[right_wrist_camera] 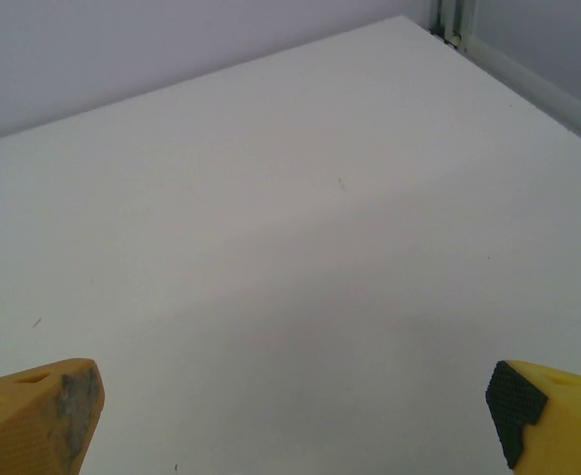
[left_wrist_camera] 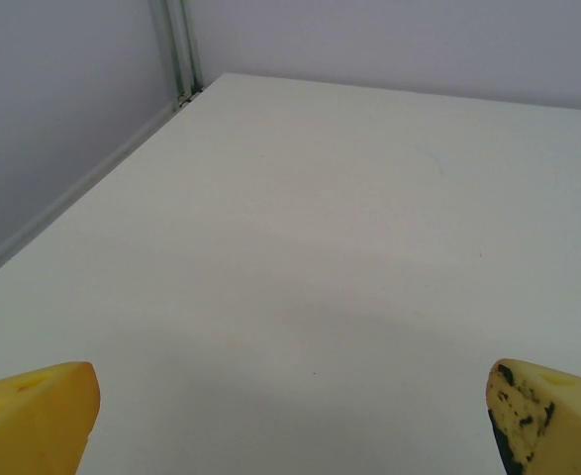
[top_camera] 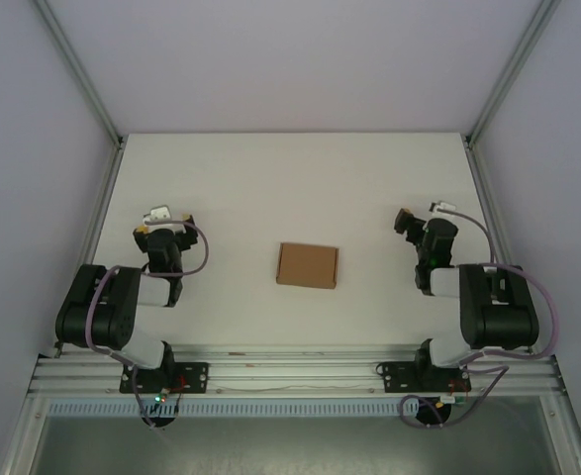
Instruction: Assemble paper box
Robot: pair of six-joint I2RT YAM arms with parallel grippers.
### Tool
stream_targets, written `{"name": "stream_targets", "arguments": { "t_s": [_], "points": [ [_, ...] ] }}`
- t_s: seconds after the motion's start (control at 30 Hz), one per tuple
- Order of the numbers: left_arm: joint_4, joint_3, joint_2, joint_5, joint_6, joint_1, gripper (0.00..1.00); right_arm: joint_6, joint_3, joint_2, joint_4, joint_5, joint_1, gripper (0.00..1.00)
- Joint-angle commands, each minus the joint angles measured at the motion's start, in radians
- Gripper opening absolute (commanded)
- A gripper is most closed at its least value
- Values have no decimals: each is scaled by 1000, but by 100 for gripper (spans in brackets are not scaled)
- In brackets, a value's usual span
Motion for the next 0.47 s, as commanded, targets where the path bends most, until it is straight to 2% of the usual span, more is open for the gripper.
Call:
{"name": "stream_targets", "arguments": {
  "t_s": [0.0, 0.43],
  "points": [
    [-11, 18, -12, 15, -13, -2, 100, 18, -3, -7, -4, 31, 2, 100],
    [-4, 15, -10, 15, -14, -2, 100, 17, 2, -9, -13, 39, 3, 100]
  ]
}}
